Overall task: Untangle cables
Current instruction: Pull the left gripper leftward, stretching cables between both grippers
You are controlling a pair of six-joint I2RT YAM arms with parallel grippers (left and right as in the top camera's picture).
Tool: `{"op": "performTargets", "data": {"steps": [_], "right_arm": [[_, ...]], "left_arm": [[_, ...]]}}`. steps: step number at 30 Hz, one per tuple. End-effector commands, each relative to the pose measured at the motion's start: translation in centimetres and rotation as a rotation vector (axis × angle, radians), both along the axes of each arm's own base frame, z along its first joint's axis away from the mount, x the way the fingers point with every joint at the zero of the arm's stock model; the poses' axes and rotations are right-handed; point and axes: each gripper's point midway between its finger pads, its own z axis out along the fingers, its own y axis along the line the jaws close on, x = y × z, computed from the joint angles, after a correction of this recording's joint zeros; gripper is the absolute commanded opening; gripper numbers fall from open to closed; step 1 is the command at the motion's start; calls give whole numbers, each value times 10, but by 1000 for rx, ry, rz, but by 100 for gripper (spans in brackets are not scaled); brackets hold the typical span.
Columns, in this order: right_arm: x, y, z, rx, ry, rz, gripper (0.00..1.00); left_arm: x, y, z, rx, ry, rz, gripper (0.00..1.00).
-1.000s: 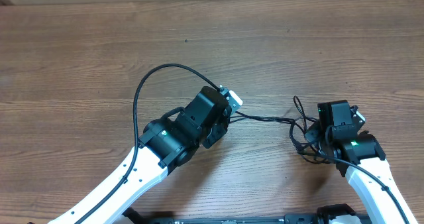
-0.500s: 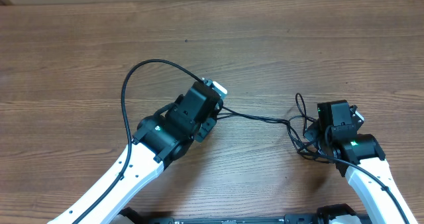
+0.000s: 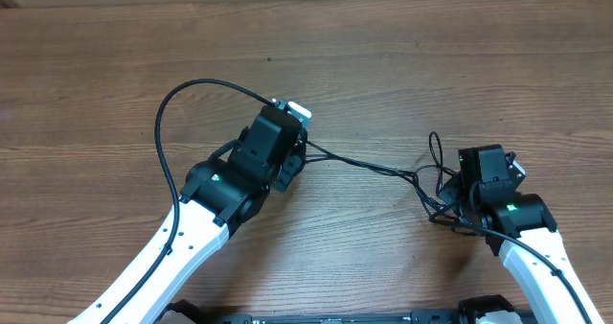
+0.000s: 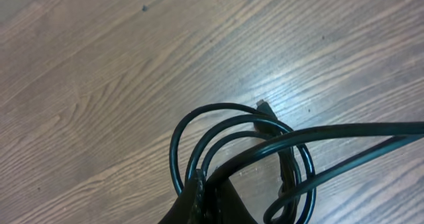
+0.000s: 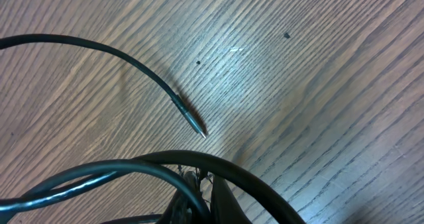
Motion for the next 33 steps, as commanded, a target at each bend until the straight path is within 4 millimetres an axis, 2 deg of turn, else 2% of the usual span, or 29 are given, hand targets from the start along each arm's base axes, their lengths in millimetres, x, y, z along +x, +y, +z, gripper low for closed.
{"op": "performTargets", "data": {"steps": [1,15,30,31,33], "right_arm": [[3,-13,8,-60,-26,-39,4],[1,-13,7,-61,-18,-39,4],[1,-13,7,-58,-17,-37,4],[1,-11,7,-50,-17,-33,6],[3,-2,6,-4,-20,-12,18]], "left_arm": [[15,20,15,-3,-65,121,4],[41,43,31,-317,-126,473,4],[47,43,37,-365,-151,502,4],[47,41,38,-370,-152,498,4],[47,34,38,-397,-137,472,4]]}}
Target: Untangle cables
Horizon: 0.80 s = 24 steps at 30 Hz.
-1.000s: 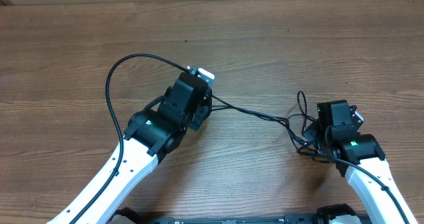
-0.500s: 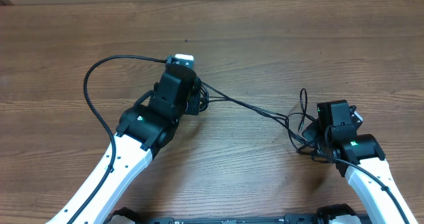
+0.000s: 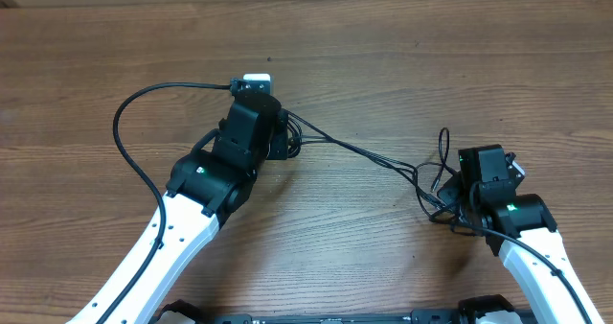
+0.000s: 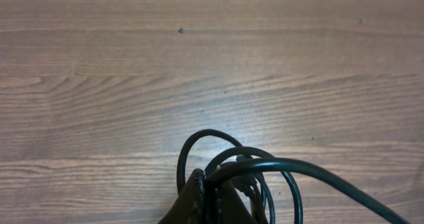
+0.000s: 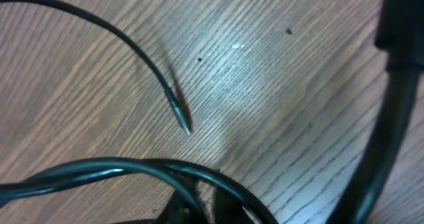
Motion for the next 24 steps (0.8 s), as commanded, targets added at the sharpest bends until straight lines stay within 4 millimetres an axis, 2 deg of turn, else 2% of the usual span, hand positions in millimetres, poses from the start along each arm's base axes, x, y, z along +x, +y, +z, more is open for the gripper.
{"op": "performTargets", "data": {"steps": [1,7,10,15,19,24], "right_arm": [[5,1,6,13,-27,6,21],[22,43,15,181,-97,206,38],[25,54,19,220,-119,271,47],[28,59,22,226,-138,326,60],[30,60,24,225,-150,328,61],[33,72,29,237,-186,458,66]], "left_arm": [[11,15,14,-29,-46,79,4],[6,-1,11,-34,-24,-35,4],[4,-6,11,-13,-23,-99,4],[-2,-22,10,-23,-11,-217,4],[-7,-35,10,-44,-6,-307,4],[-21,-77,29,-126,-78,-597,4]]}}
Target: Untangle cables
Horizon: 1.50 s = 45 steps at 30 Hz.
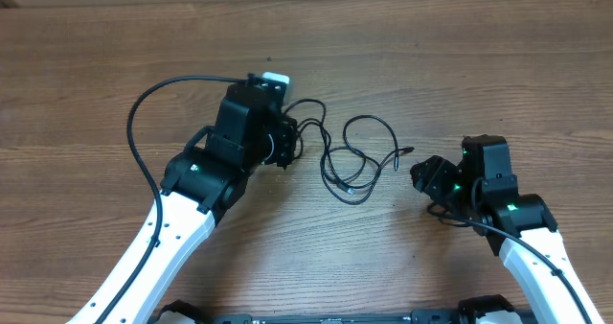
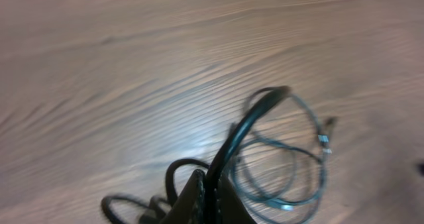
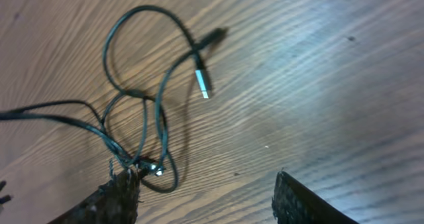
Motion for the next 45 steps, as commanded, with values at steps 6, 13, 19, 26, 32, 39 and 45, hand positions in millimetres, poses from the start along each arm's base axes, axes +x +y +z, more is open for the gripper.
{"op": "performTargets", "data": {"steps": [6,13,19,26,32,39,45], "right_arm": [[9,36,26,54,-171,328,87],[25,33,36,17,-255,326,90],[36,9,34,-258,-336,449,89],[38,-1,32,-482,-387,659,80],[37,7,13,-490,-363,798,81],[35,35,-15,-385,-371,1005,77],[37,43,-14,-352,-408,1028,75]], "left_arm": [[-52,-84,61,-176,-274,-735,4],[-86,-96,70,-242,-339,-976,4],[-90,-96,73,-222,-387,-1014,4],[-83,-93,70,-180,-400,-986,4],[-83,-98,82,-204,-464,-1014,4],[-88,-102,96,-243,-520,-1055,4],[-87,-102,97,-244,-527,-1053,4]]}}
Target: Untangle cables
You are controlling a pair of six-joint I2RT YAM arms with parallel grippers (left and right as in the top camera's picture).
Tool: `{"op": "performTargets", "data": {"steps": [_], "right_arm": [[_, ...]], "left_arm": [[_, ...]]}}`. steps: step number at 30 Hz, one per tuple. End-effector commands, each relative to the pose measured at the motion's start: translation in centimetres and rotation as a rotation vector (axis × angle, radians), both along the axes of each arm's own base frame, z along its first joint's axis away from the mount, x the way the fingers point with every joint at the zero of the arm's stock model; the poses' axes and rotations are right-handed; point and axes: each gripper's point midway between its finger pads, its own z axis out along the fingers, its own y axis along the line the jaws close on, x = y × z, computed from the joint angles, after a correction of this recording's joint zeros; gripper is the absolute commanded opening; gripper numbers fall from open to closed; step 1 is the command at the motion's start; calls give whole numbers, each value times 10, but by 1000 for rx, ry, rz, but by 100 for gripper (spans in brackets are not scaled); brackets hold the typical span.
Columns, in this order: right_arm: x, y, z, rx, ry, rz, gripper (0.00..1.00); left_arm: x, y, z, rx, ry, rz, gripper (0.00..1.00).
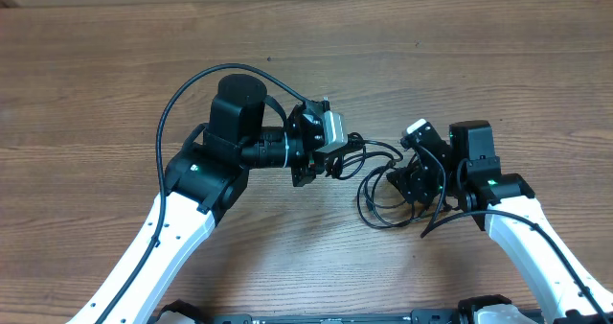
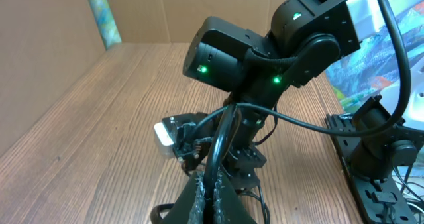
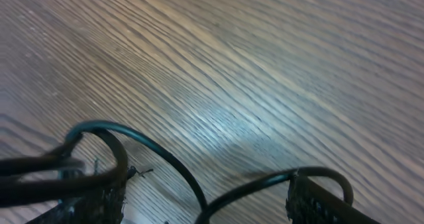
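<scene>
A bundle of thin black cables [image 1: 372, 192] lies in loose loops on the wooden table between my two grippers. My left gripper [image 1: 332, 163] is turned sideways toward the right arm, and in the left wrist view it [image 2: 213, 184] is shut on a thick black cable [image 2: 222, 134] that rises from between its fingers. My right gripper [image 1: 410, 178] sits at the right edge of the loops. In the right wrist view it [image 3: 205, 207] is open, low over the table, with black cable loops [image 3: 165, 158] running across the gap between its fingers.
The left arm's own black lead [image 1: 182, 99] arcs over the table at the left. The right arm [image 2: 265, 58] fills the middle of the left wrist view, close ahead. The tabletop [image 1: 460, 65] is bare wood; a cardboard wall stands along its far edge.
My left gripper has turned to face the right arm and moved right, still shut on its cable. My open right gripper has moved left onto the loops, which now lie bunched between the grippers.
Both grippers were shut on the cables with a strand running between them. Then the left gripper was farther up and left, the strand stretched. Then the right gripper was open and loose loops lay mid-table. Now both grippers sit close around those loops.
</scene>
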Motion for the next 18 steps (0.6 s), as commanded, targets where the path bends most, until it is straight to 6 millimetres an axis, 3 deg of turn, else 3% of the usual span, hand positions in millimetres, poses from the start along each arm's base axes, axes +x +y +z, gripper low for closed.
{"op": "performTargets", "data": {"steps": [1,9,18], "right_arm": [[1,12,11,43,-47,95,74],[4,23,19,57,-121,202,69],[11,38,37,102,-239,314,66]], "left_arm": [[-4,0,20,-47,-37,-27,4],[3,-4,48,-150,7,4,4],[-1,-5,52,-172,74,-6,4]]}}
